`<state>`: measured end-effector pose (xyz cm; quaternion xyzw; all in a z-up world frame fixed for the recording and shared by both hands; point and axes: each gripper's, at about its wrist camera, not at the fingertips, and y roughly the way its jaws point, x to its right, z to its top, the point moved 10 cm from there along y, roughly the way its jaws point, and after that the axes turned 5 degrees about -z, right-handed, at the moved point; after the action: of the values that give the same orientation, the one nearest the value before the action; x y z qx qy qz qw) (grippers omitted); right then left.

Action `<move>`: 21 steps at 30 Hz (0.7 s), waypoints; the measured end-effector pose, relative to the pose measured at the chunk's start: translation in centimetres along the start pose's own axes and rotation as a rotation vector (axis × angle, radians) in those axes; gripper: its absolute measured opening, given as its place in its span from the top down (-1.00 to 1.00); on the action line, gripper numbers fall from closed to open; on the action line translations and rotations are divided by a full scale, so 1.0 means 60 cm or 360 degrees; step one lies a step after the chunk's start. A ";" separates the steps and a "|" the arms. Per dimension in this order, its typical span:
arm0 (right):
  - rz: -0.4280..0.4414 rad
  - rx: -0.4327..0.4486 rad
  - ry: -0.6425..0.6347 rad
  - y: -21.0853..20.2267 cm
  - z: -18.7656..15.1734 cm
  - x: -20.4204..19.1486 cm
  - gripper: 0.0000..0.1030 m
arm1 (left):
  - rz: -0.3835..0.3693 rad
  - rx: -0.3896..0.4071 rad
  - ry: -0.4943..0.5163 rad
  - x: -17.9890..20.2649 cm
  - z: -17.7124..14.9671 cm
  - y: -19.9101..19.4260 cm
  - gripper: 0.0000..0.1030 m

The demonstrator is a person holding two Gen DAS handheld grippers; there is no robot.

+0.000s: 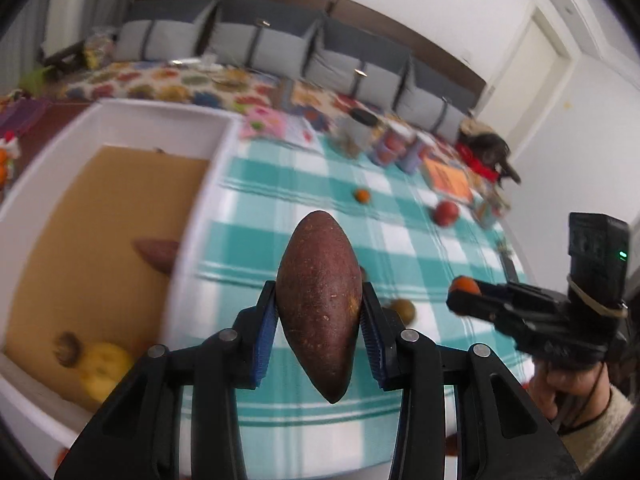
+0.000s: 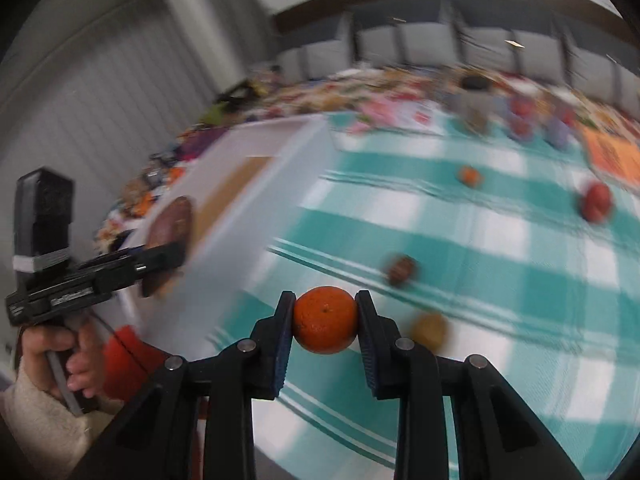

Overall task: Organize fruits
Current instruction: 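Carry the sweet potato and orange into the white box and open both tools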

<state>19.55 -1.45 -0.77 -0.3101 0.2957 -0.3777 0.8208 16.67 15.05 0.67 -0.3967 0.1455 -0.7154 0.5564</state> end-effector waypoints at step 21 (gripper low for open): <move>0.0106 -0.0175 -0.0178 0.234 0.129 -0.284 -0.37 | 0.0615 -0.0017 -0.0369 -0.330 -0.005 -0.025 -0.38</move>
<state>22.02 21.79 -1.86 -0.3653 0.2800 -0.3154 0.8299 16.72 33.55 -6.57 -0.4440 0.1577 -0.5444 0.6940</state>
